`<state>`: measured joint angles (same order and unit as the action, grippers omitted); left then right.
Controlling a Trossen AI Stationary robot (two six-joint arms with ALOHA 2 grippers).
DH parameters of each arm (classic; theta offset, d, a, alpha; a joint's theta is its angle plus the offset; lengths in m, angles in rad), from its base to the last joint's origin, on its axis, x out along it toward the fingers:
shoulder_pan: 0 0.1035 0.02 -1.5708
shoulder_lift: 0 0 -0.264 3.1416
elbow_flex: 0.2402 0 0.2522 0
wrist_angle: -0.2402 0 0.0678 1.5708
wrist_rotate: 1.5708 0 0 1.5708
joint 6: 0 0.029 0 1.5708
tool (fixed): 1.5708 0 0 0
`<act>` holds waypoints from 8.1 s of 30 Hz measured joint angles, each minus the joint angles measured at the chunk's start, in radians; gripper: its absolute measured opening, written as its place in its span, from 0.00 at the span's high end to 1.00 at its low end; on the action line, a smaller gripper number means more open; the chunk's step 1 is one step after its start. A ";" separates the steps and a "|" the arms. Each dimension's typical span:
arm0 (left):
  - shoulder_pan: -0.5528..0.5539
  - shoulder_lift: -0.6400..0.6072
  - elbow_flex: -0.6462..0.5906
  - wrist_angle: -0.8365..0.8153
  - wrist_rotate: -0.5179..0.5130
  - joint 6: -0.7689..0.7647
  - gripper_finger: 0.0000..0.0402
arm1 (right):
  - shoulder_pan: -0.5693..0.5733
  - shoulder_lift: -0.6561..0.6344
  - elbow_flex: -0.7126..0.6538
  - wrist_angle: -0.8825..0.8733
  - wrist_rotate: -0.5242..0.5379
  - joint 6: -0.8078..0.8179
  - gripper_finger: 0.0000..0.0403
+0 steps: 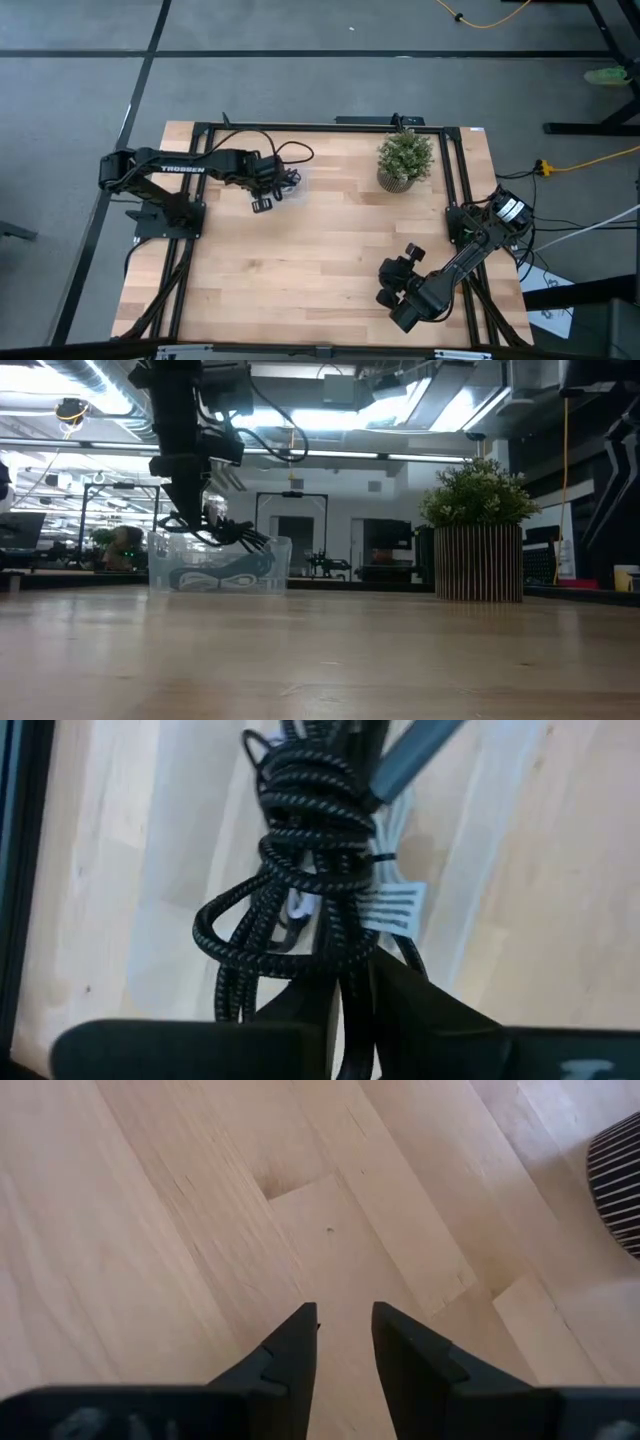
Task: Pick and place USB-C Cables
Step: Put the black USB cable into the transparent bin, then return to Home Position
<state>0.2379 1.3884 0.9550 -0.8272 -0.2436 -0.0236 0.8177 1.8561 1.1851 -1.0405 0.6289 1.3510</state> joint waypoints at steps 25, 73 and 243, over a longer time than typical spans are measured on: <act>-0.146 -0.001 0.080 -0.119 -0.015 -0.206 0.80 | 0.000 0.000 0.000 -0.012 -0.002 -0.001 0.74; -0.550 -0.488 0.127 -0.369 -0.096 -0.524 0.80 | 0.000 -0.724 0.035 -0.056 0.080 -0.729 0.74; -0.149 -1.382 -0.947 0.858 0.331 -0.281 0.80 | -0.778 -1.848 -1.177 1.090 -0.814 -1.280 0.74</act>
<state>0.0891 0.0063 0.0078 0.0303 0.0872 -0.3042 0.0395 0.0082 0.0082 0.0498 -0.1852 0.0708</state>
